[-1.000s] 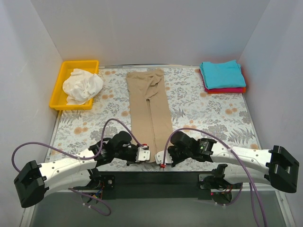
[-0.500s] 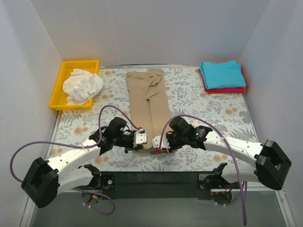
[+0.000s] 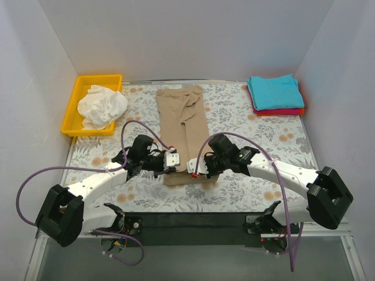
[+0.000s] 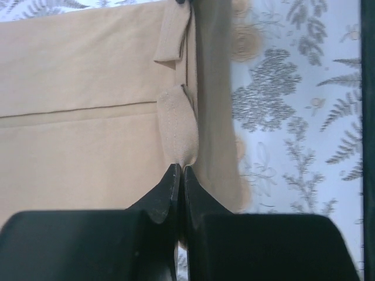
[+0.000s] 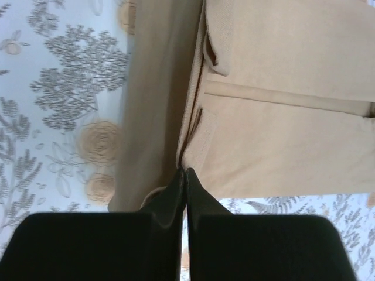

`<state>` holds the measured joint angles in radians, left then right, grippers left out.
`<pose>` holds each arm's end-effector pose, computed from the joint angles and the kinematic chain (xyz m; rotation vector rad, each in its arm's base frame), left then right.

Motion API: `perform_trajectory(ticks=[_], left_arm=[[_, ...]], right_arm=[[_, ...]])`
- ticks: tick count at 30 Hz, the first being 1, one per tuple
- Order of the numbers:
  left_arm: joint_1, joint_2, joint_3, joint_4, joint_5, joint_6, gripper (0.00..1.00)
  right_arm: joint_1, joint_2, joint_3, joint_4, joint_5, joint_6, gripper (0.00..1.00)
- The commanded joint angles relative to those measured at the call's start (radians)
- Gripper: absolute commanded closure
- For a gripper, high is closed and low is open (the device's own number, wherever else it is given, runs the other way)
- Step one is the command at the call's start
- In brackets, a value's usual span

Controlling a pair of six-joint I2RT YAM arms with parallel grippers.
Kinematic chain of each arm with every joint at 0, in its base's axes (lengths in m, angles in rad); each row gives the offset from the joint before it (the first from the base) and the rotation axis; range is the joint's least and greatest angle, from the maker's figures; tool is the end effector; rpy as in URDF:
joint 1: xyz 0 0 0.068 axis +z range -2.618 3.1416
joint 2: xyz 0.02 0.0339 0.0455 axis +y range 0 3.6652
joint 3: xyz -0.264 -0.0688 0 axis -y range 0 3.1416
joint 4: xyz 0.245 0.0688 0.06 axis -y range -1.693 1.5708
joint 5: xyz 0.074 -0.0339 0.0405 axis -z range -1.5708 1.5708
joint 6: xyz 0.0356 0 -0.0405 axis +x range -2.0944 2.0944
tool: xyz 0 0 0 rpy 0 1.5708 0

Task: Fold and stack the t-shirts
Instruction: Fold the tshirt

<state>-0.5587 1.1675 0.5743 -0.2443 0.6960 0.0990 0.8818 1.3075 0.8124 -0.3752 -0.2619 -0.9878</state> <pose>0.1752 -0.1364 0.1938 1.0835 2.1476 -1.0500 0.1615 0.2106 0.2219 -2.0132 1.3419 0.2711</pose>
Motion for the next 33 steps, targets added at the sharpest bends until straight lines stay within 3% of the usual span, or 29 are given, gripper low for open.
perform_trajectory(ticks=[1, 17, 25, 33], left_arm=[[0.057, 0.046, 0.071, 0.043, 0.028, 0.080, 1.00], [0.270, 0.440, 0.346, 0.164, 0.105, 0.197, 1.00], [0.324, 0.580, 0.452, 0.209, 0.112, 0.223, 1.00], [0.338, 0.679, 0.529, 0.211, 0.105, 0.246, 1.00]], right_arm=[[-0.055, 0.050, 0.083, 0.018, -0.007, -0.066, 0.99], [-0.245, 0.407, 0.437, 0.050, -0.086, -0.224, 0.99], [-0.300, 0.590, 0.608, 0.050, -0.103, -0.253, 0.99], [-0.320, 0.677, 0.668, 0.067, -0.105, -0.267, 0.99]])
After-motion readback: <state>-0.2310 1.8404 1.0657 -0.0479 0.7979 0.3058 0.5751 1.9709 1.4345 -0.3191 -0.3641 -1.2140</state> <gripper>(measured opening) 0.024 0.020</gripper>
